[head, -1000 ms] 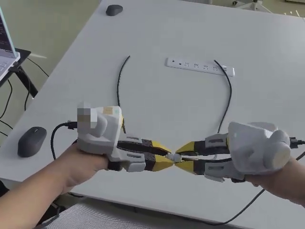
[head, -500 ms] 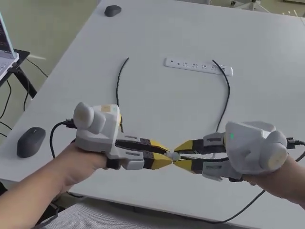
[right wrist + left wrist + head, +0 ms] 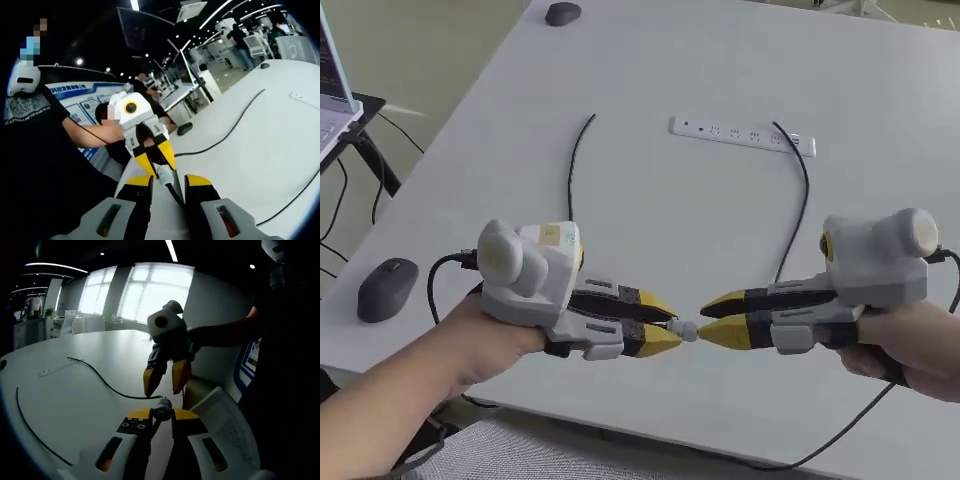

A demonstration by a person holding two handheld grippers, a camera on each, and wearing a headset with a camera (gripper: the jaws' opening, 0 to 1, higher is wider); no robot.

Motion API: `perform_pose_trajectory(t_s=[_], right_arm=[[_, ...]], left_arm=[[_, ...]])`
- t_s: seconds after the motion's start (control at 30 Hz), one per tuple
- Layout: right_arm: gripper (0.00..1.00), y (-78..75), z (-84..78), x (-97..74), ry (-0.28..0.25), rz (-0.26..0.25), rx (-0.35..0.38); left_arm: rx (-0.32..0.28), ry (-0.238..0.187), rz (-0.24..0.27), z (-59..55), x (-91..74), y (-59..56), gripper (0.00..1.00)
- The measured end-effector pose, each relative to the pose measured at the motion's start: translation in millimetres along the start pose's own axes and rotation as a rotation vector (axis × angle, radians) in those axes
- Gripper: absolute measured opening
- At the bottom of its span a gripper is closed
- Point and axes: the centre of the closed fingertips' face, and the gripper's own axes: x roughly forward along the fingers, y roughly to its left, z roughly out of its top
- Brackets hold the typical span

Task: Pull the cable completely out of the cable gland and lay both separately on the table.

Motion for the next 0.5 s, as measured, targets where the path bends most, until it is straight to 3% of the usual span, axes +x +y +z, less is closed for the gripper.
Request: perform_pose_trajectory(t_s=[0.03, 0.13, 0.33, 0.5], right_arm=[[0.21, 5.0, -0.8, 1.5, 0.01, 0.046, 0.04], [0.21, 10.8, -3.8, 4.6, 0.025, 0.109, 0.086], [0.21, 6.6, -13.9, 13.4, 0.077, 0.099, 0.067], [0.09, 15.9, -18.2, 17.4, 0.101, 0.123, 0.049]], left_arm=[[0.005, 0.001, 0.0, 0.0, 0.0, 0.3, 0.15], [0.006, 0.002, -0.001, 0.7, 0.1, 0.7, 0.15], [0.006, 0.004, 0.0, 1.4, 0.5, -1.4, 0.15], [0.01, 0.008, 0.003, 0.5, -0.3, -4.1, 0.15]])
